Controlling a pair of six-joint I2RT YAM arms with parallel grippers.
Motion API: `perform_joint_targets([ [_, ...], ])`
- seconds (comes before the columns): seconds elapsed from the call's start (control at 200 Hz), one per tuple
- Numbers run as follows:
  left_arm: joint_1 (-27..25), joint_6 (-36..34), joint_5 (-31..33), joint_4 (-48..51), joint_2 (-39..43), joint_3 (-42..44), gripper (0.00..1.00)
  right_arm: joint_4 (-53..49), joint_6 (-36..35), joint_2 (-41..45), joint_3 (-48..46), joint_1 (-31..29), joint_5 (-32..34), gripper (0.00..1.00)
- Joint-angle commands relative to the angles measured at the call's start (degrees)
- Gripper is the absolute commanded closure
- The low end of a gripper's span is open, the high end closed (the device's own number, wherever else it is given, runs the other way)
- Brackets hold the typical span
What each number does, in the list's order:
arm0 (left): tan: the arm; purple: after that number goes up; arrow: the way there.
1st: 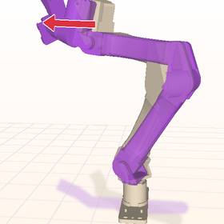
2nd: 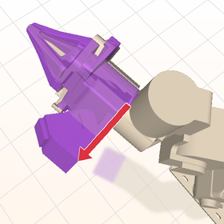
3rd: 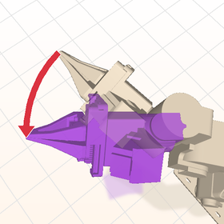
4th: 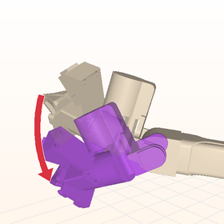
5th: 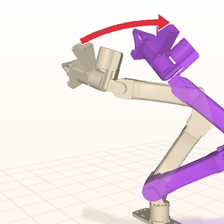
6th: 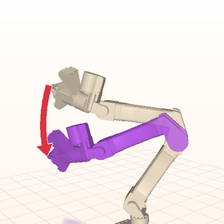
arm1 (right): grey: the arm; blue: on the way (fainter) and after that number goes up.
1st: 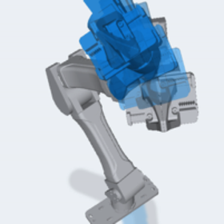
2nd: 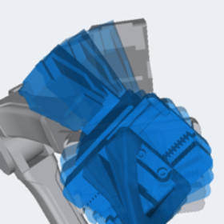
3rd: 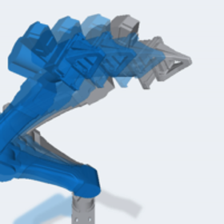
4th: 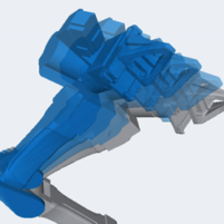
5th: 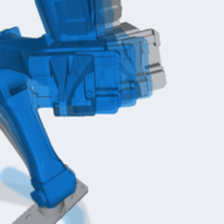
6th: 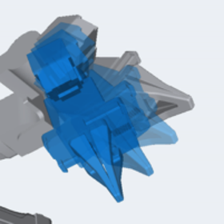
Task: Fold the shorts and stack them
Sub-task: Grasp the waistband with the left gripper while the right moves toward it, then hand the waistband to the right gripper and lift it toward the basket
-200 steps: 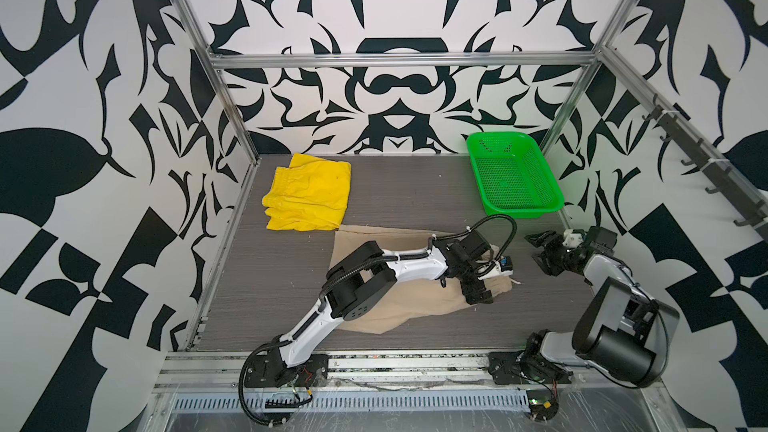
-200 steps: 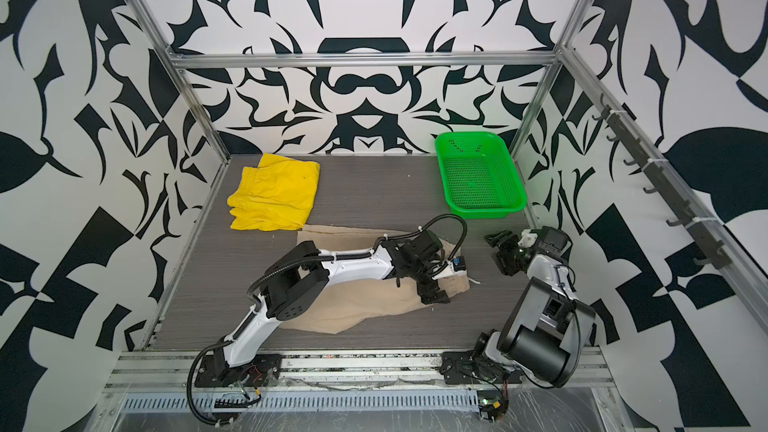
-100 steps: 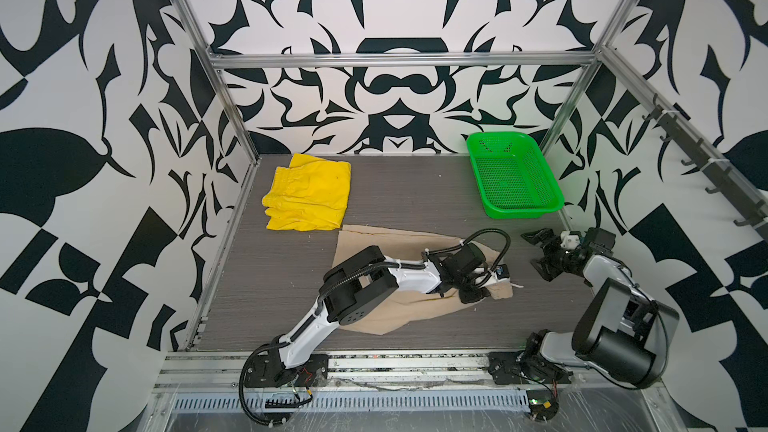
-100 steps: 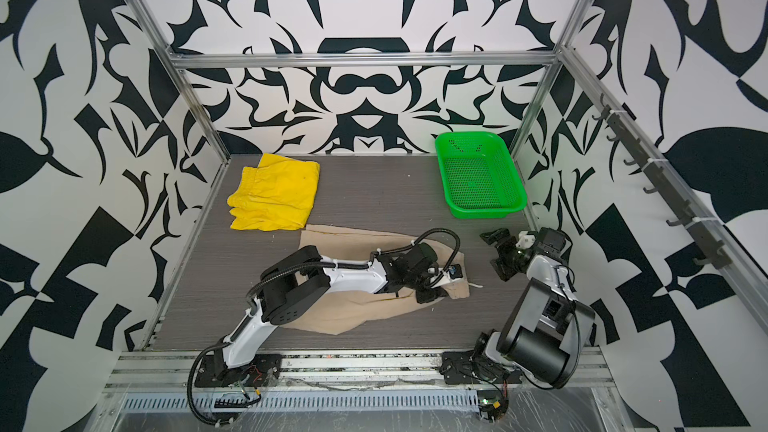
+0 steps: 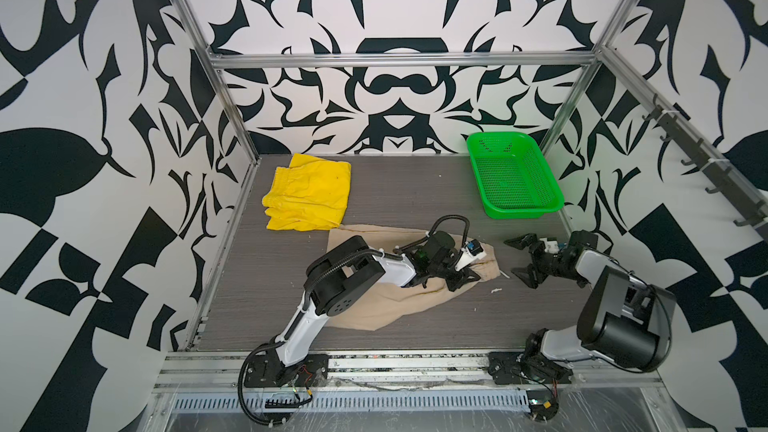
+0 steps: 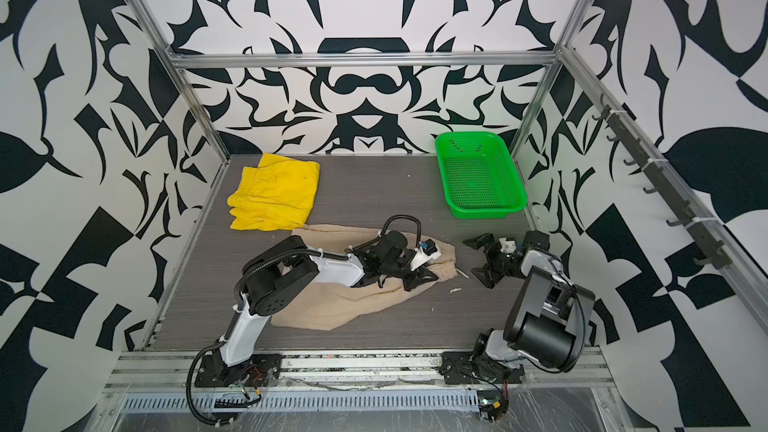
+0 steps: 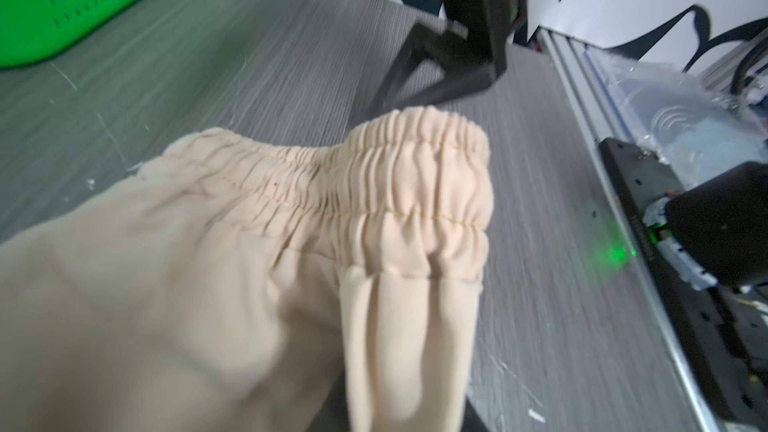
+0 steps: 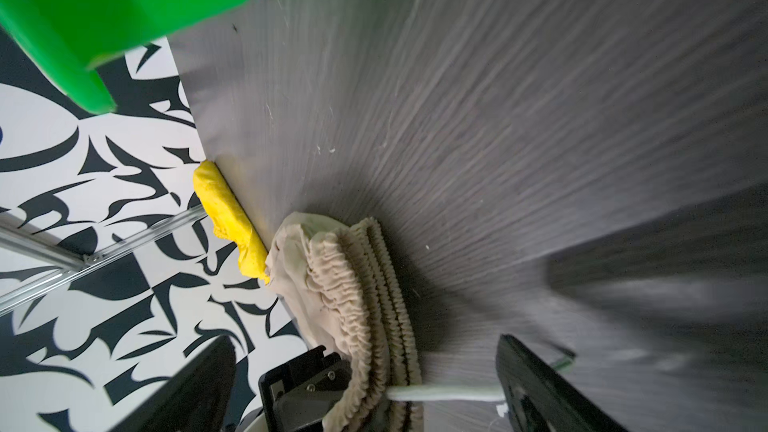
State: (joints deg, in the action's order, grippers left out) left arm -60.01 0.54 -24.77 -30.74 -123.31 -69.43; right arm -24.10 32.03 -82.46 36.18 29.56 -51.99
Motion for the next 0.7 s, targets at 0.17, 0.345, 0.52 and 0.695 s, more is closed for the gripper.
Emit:
perform_joint_targets([
  [0.17, 0.1, 1.8, -0.8, -4.7, 2.6, 0.5, 0.81, 9.4, 9.7, -0.9, -4.1, -8.2, -5.9, 0.0],
  [0.345, 0.1, 0.9, -1.4, -2.9, 2.7, 0.0, 0.81, 14.1, 12.2, -3.6, -3.2, -10.8, -5.4, 0.06],
  [0.52, 0.1, 0.7, -2.2, -0.6, 4.0, -0.3, 0.57, 14.5, 11.3, -6.5, -0.5, -12.4, -5.4, 0.41],
  [0.695, 0.7, 2.0, 0.7, 3.0, 9.4, 0.8, 0.39, 9.7, 7.4, -2.9, 0.9, -13.6, -3.0, 0.71],
])
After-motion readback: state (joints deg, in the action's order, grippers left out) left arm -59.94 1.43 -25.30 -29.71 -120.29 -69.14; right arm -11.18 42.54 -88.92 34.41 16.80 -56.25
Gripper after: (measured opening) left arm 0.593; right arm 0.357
